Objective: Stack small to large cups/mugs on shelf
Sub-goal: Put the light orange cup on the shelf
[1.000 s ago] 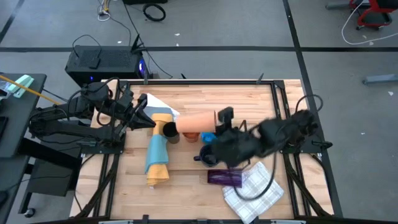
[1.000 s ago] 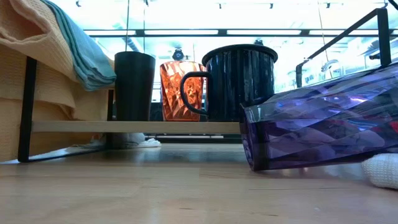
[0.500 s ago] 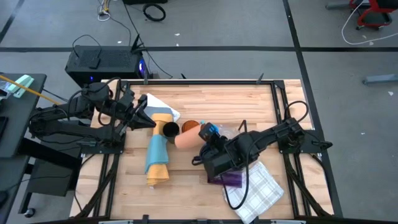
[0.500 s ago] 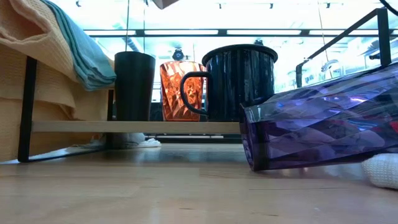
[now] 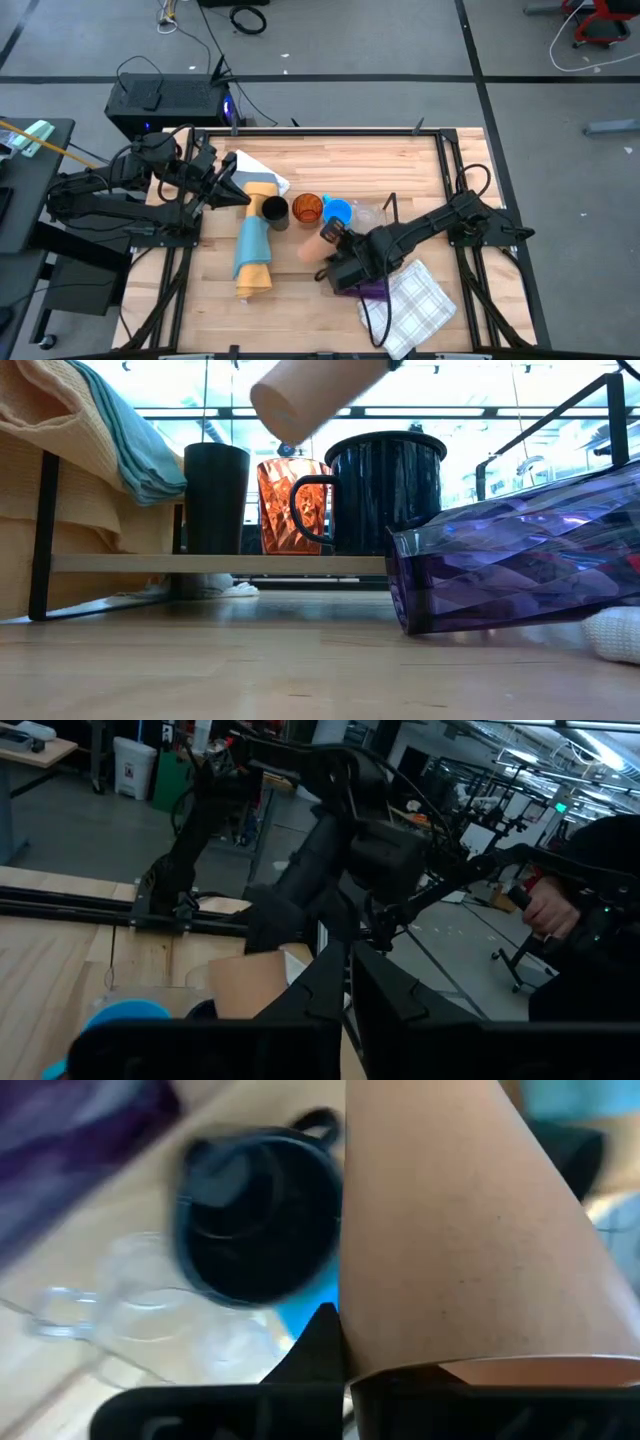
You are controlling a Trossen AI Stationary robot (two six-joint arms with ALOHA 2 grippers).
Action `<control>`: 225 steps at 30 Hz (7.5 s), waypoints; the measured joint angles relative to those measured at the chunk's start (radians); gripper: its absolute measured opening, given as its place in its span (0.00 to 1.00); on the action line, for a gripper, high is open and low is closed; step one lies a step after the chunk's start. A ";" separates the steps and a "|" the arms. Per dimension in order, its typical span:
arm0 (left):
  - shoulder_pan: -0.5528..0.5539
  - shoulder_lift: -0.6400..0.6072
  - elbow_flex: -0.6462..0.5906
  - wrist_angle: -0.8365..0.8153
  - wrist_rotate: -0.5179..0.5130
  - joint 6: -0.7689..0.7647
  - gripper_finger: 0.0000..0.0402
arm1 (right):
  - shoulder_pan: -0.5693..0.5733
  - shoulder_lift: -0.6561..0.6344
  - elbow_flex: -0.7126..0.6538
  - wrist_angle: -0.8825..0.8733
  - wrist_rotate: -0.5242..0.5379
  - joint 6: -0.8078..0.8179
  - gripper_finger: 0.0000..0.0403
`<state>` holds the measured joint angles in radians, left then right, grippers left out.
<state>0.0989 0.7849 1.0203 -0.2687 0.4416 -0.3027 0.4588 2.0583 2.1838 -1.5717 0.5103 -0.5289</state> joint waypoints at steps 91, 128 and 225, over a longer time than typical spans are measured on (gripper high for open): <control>0.001 -0.041 0.019 -0.196 -0.063 0.142 0.08 | -0.320 0.130 0.167 0.454 -0.908 2.234 0.01; 0.001 -0.093 0.184 -0.287 -0.063 0.248 0.10 | -0.356 0.190 0.166 0.427 -0.971 2.262 0.01; 0.001 -0.092 0.185 -0.307 -0.063 0.290 0.06 | -0.382 0.244 0.172 0.435 -0.982 2.192 0.11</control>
<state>0.1001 0.6924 1.2049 -0.5758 0.3782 -0.0132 0.0765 2.3020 2.3554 -1.1362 -0.4717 1.6632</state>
